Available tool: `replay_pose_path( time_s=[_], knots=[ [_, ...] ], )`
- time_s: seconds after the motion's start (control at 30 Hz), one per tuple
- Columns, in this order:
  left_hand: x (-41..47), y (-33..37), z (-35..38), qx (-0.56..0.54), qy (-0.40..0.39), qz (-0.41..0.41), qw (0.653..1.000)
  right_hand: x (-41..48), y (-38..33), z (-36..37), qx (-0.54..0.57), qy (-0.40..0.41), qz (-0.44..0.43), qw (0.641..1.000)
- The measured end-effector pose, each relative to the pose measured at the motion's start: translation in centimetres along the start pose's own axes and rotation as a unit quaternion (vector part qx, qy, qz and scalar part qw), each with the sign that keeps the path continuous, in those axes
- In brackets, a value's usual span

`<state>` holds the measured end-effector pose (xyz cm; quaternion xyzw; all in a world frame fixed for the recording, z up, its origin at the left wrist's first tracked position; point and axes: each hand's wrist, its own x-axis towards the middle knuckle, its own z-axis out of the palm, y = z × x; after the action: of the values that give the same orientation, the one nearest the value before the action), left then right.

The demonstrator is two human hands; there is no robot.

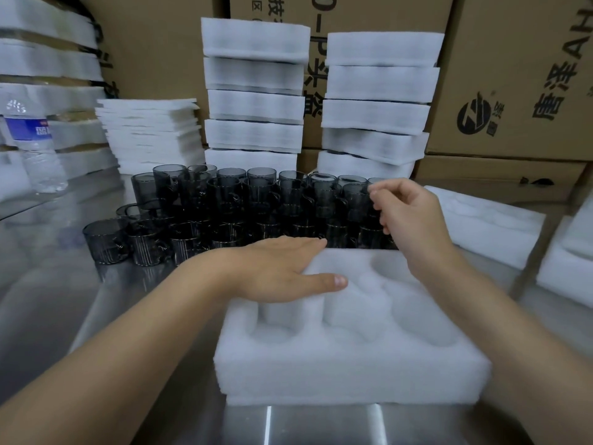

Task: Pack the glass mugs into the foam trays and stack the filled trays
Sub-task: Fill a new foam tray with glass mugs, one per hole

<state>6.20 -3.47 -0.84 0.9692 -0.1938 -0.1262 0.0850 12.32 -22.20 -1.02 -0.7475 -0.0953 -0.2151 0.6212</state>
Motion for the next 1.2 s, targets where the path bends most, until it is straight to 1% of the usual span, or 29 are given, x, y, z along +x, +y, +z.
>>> replay_pose_path(
  time_s=[0.1,0.13,0.17,0.2,0.27,0.3,0.33,0.37,0.43,0.5,0.53,0.67,0.73,0.87,1.0,1.13,1.2],
  knots=[
    [0.1,-0.2,0.2,0.010,0.008,-0.005,1.000,0.5,0.3,-0.5,-0.071,0.060,-0.015,0.996],
    [0.2,-0.2,0.4,0.010,0.018,-0.005,1.000,0.6,0.4,-0.8,-0.115,0.070,-0.024,0.991],
    [0.2,-0.2,0.5,0.009,0.031,-0.002,0.999,0.7,0.5,-1.2,-0.182,0.077,-0.035,0.980],
    [0.2,-0.2,0.7,0.005,0.049,0.001,0.999,0.9,0.8,-1.5,-0.271,0.082,-0.051,0.958],
    [0.3,-0.1,1.0,-0.035,0.096,0.005,0.995,1.0,1.6,-2.0,-0.436,0.078,-0.070,0.894],
    [0.3,-0.1,1.1,-0.080,0.125,0.007,0.989,1.1,1.9,-2.2,-0.486,0.068,-0.060,0.869],
    [0.3,-0.1,1.1,-0.133,0.159,0.009,0.978,1.1,2.1,-2.3,-0.511,0.054,-0.038,0.857],
    [0.4,-0.1,1.1,-0.173,0.198,0.003,0.965,1.2,2.3,-2.4,-0.521,0.044,-0.016,0.852],
    [0.6,-0.4,1.1,-0.187,0.265,-0.014,0.946,1.6,2.7,-2.7,-0.523,0.043,0.003,0.851],
    [0.7,-0.5,1.1,-0.175,0.302,-0.023,0.937,2.1,3.1,-3.2,-0.512,0.053,-0.006,0.857],
    [0.8,-0.6,1.0,-0.175,0.315,-0.026,0.932,2.3,3.3,-3.4,-0.498,0.059,-0.013,0.865],
    [0.8,-0.6,0.9,-0.203,0.360,-0.022,0.910,2.6,3.5,-3.8,-0.384,0.075,-0.012,0.920],
    [0.8,-0.6,0.9,-0.199,0.381,-0.014,0.903,2.7,3.6,-3.8,-0.347,0.065,-0.007,0.936],
    [0.7,-0.3,1.0,-0.180,0.405,-0.001,0.897,2.7,3.8,-3.6,-0.313,0.047,0.007,0.948],
    [0.5,-0.2,1.1,-0.138,0.413,0.007,0.900,2.7,3.5,-3.4,-0.282,0.054,-0.013,0.958],
    [0.5,-0.1,1.1,-0.107,0.412,0.014,0.905,2.6,2.4,-3.5,-0.167,0.085,-0.015,0.982],
    [0.6,-0.1,1.1,-0.112,0.413,0.023,0.904,2.2,1.5,-3.4,-0.102,0.078,-0.029,0.991]
  ],
)
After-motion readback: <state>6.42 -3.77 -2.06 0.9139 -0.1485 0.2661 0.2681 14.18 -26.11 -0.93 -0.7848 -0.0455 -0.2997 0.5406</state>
